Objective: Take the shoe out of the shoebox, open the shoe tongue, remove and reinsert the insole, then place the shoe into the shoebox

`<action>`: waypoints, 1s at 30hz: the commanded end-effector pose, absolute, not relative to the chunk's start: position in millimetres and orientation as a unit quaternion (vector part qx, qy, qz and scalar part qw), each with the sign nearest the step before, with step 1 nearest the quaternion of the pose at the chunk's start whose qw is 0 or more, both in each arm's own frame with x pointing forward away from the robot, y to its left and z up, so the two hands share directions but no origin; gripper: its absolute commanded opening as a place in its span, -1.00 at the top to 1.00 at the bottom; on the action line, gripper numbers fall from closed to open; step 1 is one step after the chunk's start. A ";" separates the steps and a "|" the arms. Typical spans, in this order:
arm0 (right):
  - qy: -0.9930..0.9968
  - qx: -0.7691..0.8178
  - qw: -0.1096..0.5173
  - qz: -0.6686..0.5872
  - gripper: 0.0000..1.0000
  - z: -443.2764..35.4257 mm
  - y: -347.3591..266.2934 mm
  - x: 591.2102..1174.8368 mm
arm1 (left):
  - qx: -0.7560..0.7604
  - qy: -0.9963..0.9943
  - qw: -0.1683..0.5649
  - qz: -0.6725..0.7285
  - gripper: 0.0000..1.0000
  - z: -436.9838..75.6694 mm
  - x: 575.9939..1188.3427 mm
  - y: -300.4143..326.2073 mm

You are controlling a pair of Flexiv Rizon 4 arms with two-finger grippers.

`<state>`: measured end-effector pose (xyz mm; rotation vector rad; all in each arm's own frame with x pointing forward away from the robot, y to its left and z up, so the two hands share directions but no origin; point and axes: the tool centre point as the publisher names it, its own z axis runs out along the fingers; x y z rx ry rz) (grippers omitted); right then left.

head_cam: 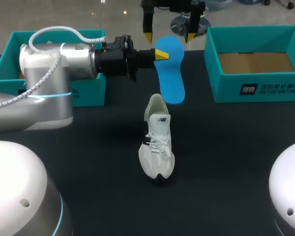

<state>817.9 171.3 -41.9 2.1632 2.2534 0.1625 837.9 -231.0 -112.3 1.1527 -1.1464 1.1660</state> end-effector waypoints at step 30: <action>0.697 0.648 -0.154 0.267 -1.00 -43.8 153.7 821.1 | 0.490 -0.478 0.536 0.495 1.00 -112.3 836.4 -228.4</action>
